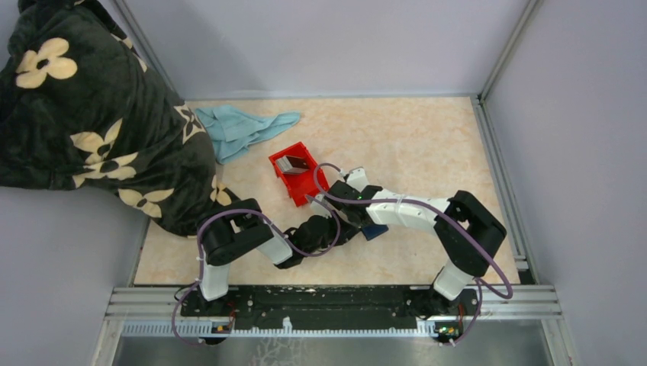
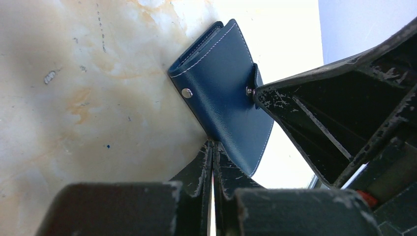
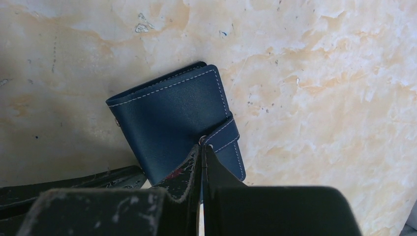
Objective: Put the credit cards into the card holder
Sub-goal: Close the card holder at the center of the board.
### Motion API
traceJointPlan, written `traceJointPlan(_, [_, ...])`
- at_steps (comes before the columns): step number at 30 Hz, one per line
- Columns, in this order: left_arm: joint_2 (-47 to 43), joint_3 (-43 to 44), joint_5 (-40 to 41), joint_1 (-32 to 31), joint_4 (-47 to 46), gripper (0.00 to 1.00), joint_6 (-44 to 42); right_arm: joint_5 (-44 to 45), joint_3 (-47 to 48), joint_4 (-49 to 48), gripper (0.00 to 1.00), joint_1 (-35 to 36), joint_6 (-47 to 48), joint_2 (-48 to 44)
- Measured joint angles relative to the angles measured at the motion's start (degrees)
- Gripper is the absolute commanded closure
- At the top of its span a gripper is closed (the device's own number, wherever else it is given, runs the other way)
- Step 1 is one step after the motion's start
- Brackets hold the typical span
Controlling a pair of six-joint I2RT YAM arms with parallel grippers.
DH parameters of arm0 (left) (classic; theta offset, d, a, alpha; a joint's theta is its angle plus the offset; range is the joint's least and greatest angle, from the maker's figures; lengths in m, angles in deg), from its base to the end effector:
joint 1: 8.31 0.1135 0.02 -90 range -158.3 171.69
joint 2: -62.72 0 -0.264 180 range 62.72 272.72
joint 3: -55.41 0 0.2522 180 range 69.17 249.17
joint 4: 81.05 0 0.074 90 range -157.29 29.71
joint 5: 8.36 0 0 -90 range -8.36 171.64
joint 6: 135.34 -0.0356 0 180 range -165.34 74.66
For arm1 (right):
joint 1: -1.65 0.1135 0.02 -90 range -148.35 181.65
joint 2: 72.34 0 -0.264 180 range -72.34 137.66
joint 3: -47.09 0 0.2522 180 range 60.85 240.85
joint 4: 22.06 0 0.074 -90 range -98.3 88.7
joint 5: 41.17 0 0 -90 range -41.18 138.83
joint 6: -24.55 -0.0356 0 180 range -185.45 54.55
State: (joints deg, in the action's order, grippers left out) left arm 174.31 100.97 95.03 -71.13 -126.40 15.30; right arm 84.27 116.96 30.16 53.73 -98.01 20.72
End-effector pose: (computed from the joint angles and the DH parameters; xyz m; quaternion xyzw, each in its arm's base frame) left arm 0.1541 -0.2820 0.0902 -0.0507 0.8180 -0.4520 0.3520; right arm 0.1957 0.2176 0.1781 -0.1221 0.9377 -0.1418 0.2927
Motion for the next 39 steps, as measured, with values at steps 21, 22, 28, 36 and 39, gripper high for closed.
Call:
traceJointPlan(21, [0.02, 0.00, -0.13, 0.09, 0.02, 0.94, 0.15, -2.34, -1.51, -3.58, 1.00, -1.79, 0.63, 0.04])
traceJointPlan(22, [0.02, 0.00, -0.20, 0.11, 0.02, 0.94, 0.20, -2.38, -1.75, -3.98, 1.00, -1.92, 0.66, 0.02])
traceJointPlan(28, [0.02, 0.00, -0.42, 0.20, 0.00, 0.94, 0.22, -3.39, -2.60, -5.73, 1.00, -3.19, 1.07, -0.09])
traceJointPlan(36, [0.02, 0.00, -0.52, 0.22, 0.04, 0.94, 0.22, -7.28, -4.15, -7.98, 1.00, -6.03, 1.27, -2.21])
traceJointPlan(39, [0.02, 0.04, -0.57, 0.22, 0.15, 0.94, 0.22, -9.18, -4.81, -8.85, 0.91, -6.78, 1.66, -2.99])
